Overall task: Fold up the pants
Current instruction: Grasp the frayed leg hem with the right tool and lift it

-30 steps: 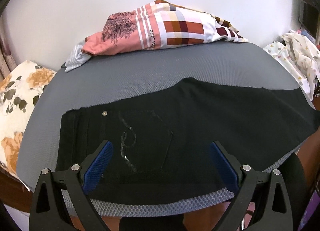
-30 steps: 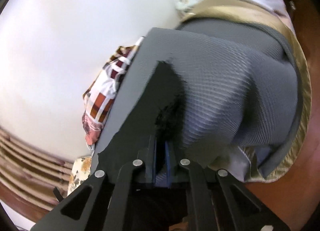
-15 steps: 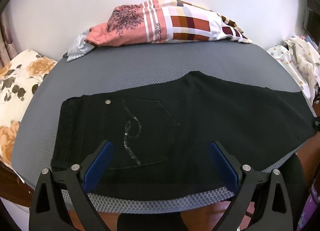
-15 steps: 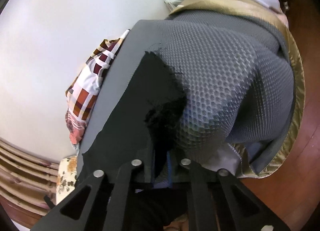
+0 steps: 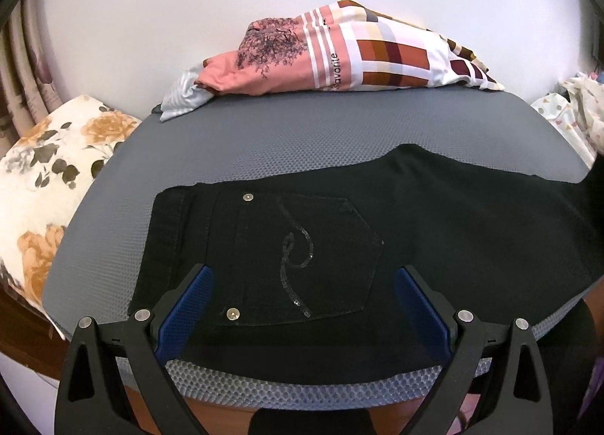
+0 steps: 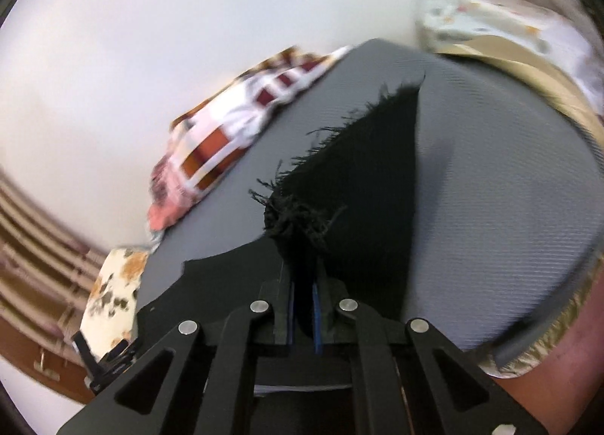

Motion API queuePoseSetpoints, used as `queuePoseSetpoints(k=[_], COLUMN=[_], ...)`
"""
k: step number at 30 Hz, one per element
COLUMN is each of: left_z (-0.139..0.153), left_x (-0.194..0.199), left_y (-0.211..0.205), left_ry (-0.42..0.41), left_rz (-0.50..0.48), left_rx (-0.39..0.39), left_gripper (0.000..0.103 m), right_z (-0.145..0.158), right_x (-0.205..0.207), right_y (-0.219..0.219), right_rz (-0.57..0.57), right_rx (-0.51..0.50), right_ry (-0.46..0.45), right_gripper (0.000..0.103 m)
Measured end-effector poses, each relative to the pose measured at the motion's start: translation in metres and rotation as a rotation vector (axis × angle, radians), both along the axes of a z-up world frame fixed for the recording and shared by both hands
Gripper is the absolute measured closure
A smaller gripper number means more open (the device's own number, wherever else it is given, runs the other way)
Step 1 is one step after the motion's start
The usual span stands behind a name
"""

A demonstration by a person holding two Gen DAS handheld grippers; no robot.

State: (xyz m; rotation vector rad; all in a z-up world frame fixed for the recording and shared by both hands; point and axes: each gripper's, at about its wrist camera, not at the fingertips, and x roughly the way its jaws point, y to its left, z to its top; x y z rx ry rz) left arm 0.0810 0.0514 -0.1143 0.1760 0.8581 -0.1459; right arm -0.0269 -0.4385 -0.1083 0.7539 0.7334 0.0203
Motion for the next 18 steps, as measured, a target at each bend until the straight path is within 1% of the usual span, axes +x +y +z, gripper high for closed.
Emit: queuePoseSetpoints(k=[3,9,12,15,18], left_z=[-0.003,-0.007,-0.011,-0.013,-0.014], left_x=[0.000,-0.002,-0.001,0.000,0.002], left_y=[-0.002,-0.009,-0.011,-0.011,-0.010], left_ry=[0.015,0.019,0.030,0.039,0.048], left_rz=[-0.013,-0.043,-0.047,-0.050,-0.049], left_rx=[-0.010,0.015,0.021,0.019,0.010], left_gripper=[0.006,0.006,0.006,0.006,0.006], right_z=[-0.002,-0.022,-0.033,-0.042,-0.049], right_x=[0.024,0.061,0.071,0.077,0.079], right_y=[0.041,0.122,0.163,0.188,0.212], right_rz=[0.084,0.251,0.330,0.381,0.433], right_rx=[0.006,0.054,0.018,0.041,-0.001], right_ry=[-0.007,0.013,0.035,0.048,0.062], right_gripper=[0.095,0.095,0.095,0.095,0.095])
